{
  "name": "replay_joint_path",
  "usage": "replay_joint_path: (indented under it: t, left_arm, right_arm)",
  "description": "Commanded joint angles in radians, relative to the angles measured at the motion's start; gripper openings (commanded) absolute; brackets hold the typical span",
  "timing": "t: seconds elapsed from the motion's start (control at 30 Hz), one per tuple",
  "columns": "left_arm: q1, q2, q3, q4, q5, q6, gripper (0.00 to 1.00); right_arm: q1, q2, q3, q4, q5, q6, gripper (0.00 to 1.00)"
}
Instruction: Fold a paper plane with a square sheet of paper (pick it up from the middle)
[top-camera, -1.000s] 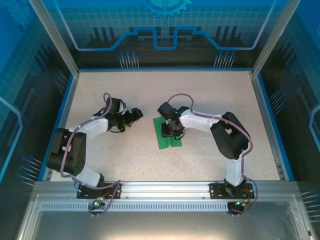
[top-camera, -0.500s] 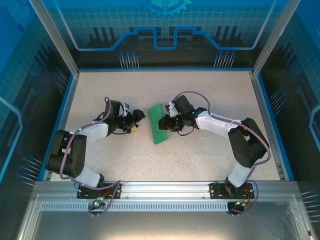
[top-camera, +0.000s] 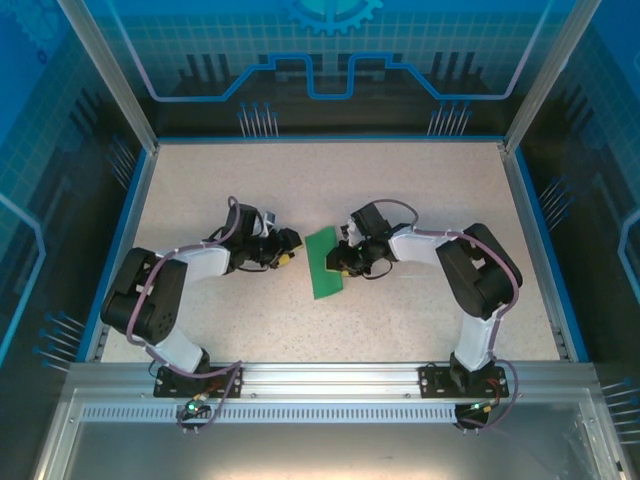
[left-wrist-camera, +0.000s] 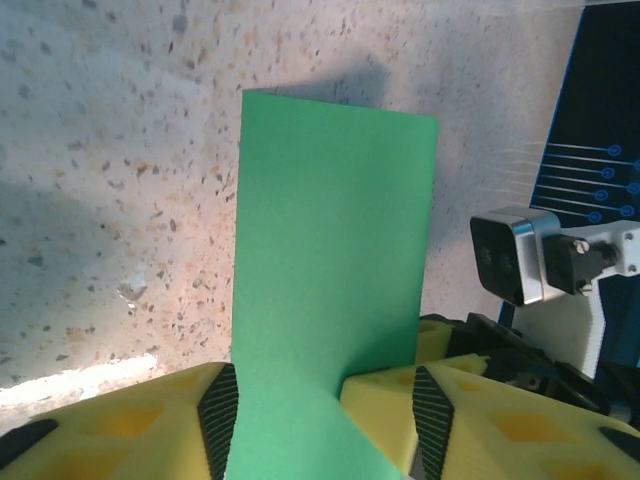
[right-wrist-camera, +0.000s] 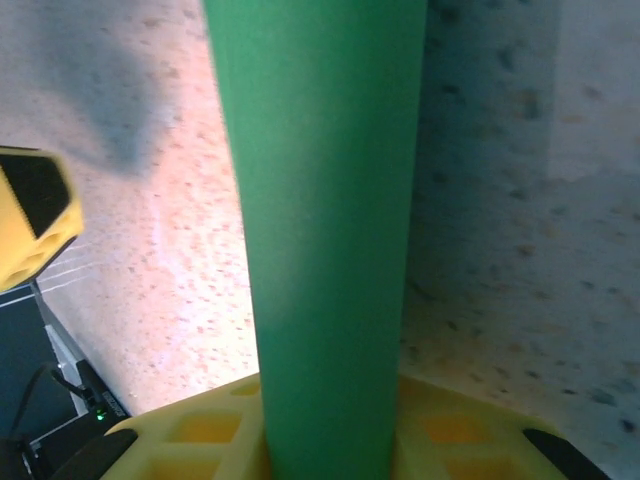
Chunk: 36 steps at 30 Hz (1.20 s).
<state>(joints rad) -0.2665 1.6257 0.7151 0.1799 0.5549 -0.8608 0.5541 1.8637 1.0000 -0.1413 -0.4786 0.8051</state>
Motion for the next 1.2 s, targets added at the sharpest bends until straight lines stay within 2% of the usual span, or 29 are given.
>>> replay_joint_path:
  t: [0.0,0.4,0.57,0.9,1.03,1.17]
  left_arm:
    - [-0.031,0.029,0.004,0.012,0.007,0.019,0.49]
    - [-0.114,0.133,0.094,-0.022,-0.002,0.060,0.29]
    - [-0.142,0.173,0.137,-0.081,-0.049,0.082,0.22]
    - [-0.174,0.242,0.203,-0.202,-0.105,0.124,0.15]
    - [-0.178,0.251,0.219,-0.263,-0.137,0.144,0.13]
    - [-0.180,0.262,0.237,-0.318,-0.164,0.165,0.12]
  right_arm:
    - [-0.015,0.019,-0.017,0.006,0.005,0.003,0.29]
    - [-0.020,0.038,-0.036,0.012,0.024,0.002,0.29]
    - [-0.021,0.041,-0.039,0.017,0.023,0.003,0.29]
    - [-0.021,0.036,-0.038,0.016,0.019,0.005,0.30]
    - [-0.021,0.016,-0.028,-0.007,0.032,0.002,0.34]
    - [-0.021,-0.032,-0.011,-0.069,0.081,-0.024,0.45]
